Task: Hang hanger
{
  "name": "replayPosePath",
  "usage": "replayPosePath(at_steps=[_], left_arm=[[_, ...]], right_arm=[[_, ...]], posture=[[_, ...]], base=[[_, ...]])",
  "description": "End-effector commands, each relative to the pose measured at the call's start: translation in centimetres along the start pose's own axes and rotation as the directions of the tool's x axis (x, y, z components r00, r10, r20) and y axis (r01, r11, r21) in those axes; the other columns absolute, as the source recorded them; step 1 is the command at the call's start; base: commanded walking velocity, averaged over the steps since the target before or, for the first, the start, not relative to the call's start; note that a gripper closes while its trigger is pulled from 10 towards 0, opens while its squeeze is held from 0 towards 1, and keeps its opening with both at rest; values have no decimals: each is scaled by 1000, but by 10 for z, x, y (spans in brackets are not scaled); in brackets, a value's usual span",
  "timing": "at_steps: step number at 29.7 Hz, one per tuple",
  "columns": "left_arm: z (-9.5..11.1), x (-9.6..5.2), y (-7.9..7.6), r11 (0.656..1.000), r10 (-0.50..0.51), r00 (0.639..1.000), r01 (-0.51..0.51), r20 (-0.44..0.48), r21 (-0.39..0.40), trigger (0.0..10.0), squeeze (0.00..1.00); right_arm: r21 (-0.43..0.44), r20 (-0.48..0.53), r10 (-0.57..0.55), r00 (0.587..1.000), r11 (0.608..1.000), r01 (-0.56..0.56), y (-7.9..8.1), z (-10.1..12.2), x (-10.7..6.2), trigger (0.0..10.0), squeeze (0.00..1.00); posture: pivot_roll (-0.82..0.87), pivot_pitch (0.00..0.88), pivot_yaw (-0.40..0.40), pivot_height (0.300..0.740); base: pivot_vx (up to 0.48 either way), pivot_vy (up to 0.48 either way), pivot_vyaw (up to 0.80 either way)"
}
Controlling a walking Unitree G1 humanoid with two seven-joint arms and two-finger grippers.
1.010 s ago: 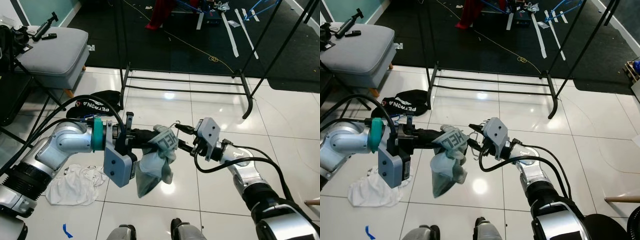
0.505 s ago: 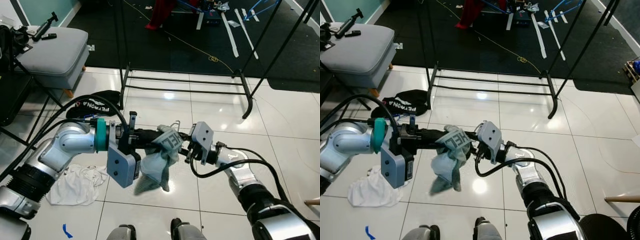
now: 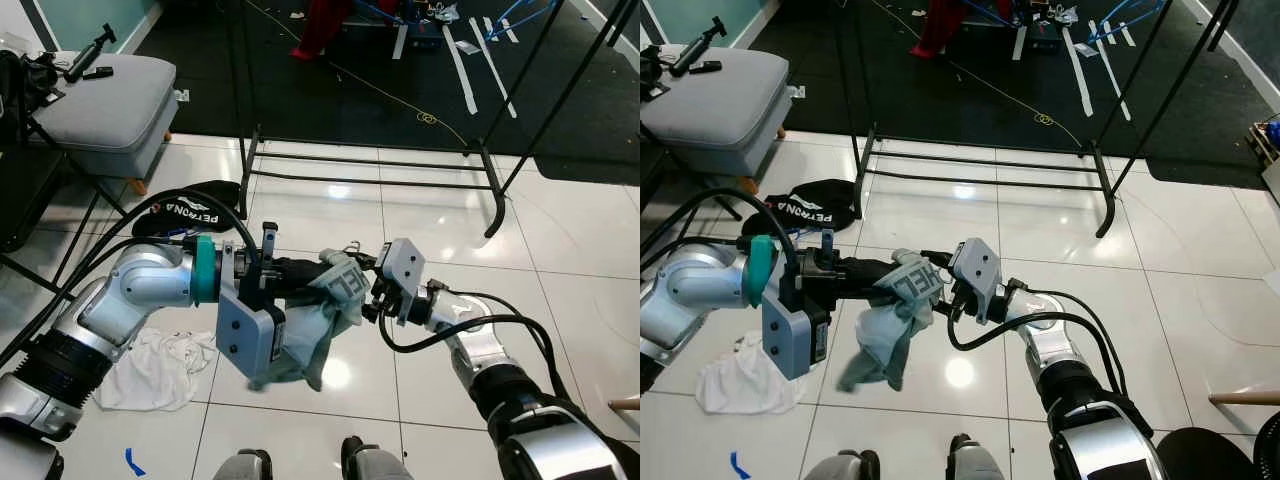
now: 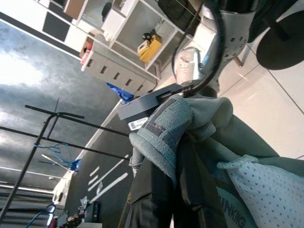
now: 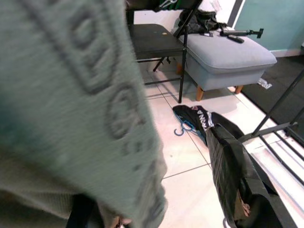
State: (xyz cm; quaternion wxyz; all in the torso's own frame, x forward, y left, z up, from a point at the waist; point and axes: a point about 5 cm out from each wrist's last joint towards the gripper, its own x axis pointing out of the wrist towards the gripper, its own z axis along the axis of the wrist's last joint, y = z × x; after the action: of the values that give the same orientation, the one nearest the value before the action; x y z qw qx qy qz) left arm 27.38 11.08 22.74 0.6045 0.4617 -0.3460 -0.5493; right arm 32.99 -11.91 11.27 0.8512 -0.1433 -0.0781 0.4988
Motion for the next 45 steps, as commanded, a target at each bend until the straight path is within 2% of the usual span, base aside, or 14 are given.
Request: replayPosePath(at_steps=[1,2,3,4,26,27,32,34,35,37,40,43,44,45], left_arm=[[4,1,-2,1000,-3,1000,3,17,-4,0,0],[4,1,-2,1000,-4,1000,4,17,-4,0,0],[4,1,-2,1000,-5,1000,5,17,-4,0,0],[4,1,-2,1000,-5,1000,5,16,-4,0,0],[-4,-3,-4,1000,15,997,-16,-76,-20,0,0],[-17,-7,-5,998,39,983,-48,-179,-43,0,0],[-36,-14,-7,988,90,939,-126,-333,-87,0,0],[-58,-23,-16,948,142,852,-263,-504,-178,0,0],[-58,-23,-16,948,142,852,-263,-504,-178,0,0],[-69,-27,-27,911,136,791,-336,-597,-238,0,0],[-73,-27,-36,901,111,769,-345,-629,-264,0,0],[-77,-25,-50,904,57,742,-322,-668,-280,471,0],[-77,-23,-61,914,4,736,-277,-677,-296,2824,0],[-77,-23,-61,914,4,736,-277,-677,-296,2824,0]], right_arm=[[21,-28,2,1000,1000,-2,1,-5,-1,8510,0],[25,-29,-3,1000,1000,4,0,-5,-1,3647,0],[26,-28,-7,1000,1000,8,0,-5,-1,941,0],[28,-27,-11,1000,1000,12,-1,-4,-1,0,0],[42,8,-125,992,991,124,-22,4,-13,0,0],[40,16,-123,992,992,122,-23,6,-15,0,0],[32,30,-121,992,992,120,-24,9,-18,0,0],[-12,33,-123,992,992,123,-25,15,-23,0,0],[-12,33,-123,992,992,123,-25,15,-23,0,0],[-47,30,-126,992,991,128,-24,20,-26,0,0],[-70,34,-130,991,989,132,-24,24,-25,0,0],[-102,50,-133,990,985,137,-23,32,-21,0,0],[-127,41,-163,986,978,167,-26,35,-18,0,0],[-127,41,-163,986,978,167,-26,35,-18,0,0]], posture=[[27,91,15,740],[27,91,15,740],[28,91,15,740],[27,90,15,740],[15,85,20,740],[13,84,18,740],[5,82,19,740],[0,80,19,740],[0,80,19,740],[-8,78,18,740],[-11,77,18,740],[-12,76,17,740],[-15,76,20,740],[-15,76,20,740]], base=[[0,0,0],[0,0,0],[0,0,0],[0,0,0],[0,0,0],[0,0,0],[0,0,0],[0,0,0],[0,0,0],[0,0,0],[0,0,0],[0,0,0],[0,0,0],[0,0,0]])
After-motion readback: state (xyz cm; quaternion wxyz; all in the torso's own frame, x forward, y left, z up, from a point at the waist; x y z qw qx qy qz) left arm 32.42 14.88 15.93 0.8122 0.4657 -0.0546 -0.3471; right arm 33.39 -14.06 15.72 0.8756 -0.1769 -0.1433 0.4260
